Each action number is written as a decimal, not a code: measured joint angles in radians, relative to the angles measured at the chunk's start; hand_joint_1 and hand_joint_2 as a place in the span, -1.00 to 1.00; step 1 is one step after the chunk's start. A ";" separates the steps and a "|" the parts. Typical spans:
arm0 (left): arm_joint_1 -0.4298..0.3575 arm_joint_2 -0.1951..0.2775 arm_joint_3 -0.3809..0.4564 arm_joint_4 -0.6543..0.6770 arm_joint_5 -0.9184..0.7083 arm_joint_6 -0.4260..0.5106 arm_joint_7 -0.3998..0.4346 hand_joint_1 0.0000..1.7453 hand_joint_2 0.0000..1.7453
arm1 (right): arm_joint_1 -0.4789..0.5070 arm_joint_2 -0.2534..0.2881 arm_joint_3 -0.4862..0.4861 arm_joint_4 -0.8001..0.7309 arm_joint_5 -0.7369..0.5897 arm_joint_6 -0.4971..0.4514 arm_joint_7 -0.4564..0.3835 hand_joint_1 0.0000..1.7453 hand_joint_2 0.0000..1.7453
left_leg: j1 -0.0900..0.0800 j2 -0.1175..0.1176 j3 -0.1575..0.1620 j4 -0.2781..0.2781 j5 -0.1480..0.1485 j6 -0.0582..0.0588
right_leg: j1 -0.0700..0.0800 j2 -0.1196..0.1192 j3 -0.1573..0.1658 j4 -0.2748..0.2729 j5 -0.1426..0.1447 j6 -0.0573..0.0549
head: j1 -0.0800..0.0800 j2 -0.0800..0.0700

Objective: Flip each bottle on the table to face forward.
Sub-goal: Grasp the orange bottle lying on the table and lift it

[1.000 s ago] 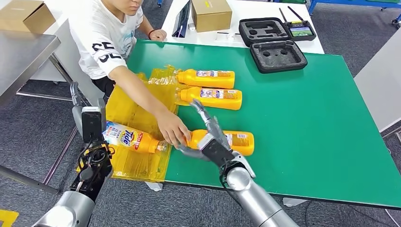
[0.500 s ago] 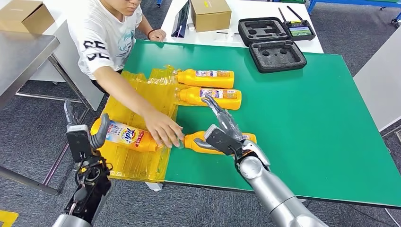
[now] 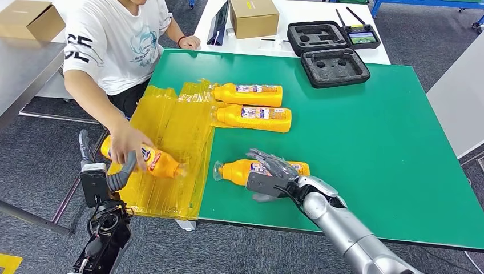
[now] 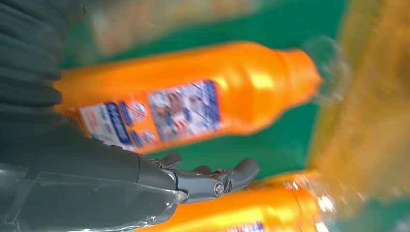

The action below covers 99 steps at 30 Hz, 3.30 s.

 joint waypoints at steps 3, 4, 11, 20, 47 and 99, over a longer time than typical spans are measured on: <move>0.000 0.000 0.000 0.009 -0.002 -0.003 0.000 -1.00 1.00 | -0.008 -0.025 0.018 0.002 -0.001 0.031 0.003 -1.00 1.00 | 0.000 0.000 0.000 0.000 0.000 0.000 | 0.000 0.000 0.000 0.000 0.000 0.000 | 0.000 0.000; 0.000 0.000 0.000 0.013 -0.002 -0.004 0.000 -1.00 1.00 | -0.011 -0.031 0.022 0.002 -0.001 0.035 0.004 -1.00 1.00 | 0.000 0.000 0.000 0.000 0.000 0.000 | 0.000 0.000 0.000 0.000 0.000 0.000 | 0.000 0.000; -0.001 0.000 -0.001 0.025 -0.006 -0.004 0.000 -1.00 1.00 | -0.020 -0.054 0.042 0.004 0.000 0.051 0.004 -1.00 1.00 | 0.000 0.000 0.000 0.000 0.000 0.000 | 0.000 0.000 0.000 0.000 0.000 0.000 | 0.000 0.000; -0.001 0.000 -0.006 0.039 -0.009 0.002 0.000 -1.00 1.00 | -0.037 -0.090 0.066 0.003 0.015 0.080 0.021 -1.00 1.00 | 0.000 0.000 0.000 0.000 0.000 0.000 | 0.000 0.000 0.000 0.000 0.000 0.000 | 0.000 0.000; 0.023 0.000 -0.013 0.051 0.010 -0.020 0.009 -1.00 1.00 | -0.045 -0.178 0.038 -0.039 0.017 0.071 0.056 -1.00 1.00 | 0.000 0.000 0.000 0.000 0.000 0.000 | 0.000 0.000 0.000 0.000 0.000 0.000 | 0.000 0.000; 0.009 -0.029 -0.014 0.080 0.025 -0.088 0.030 -1.00 1.00 | -0.002 -0.111 0.037 0.040 -0.119 -0.065 -0.223 1.00 1.00 | 0.000 0.000 0.001 0.000 0.000 0.000 | 0.000 0.000 0.001 0.000 0.000 0.000 | 0.000 0.000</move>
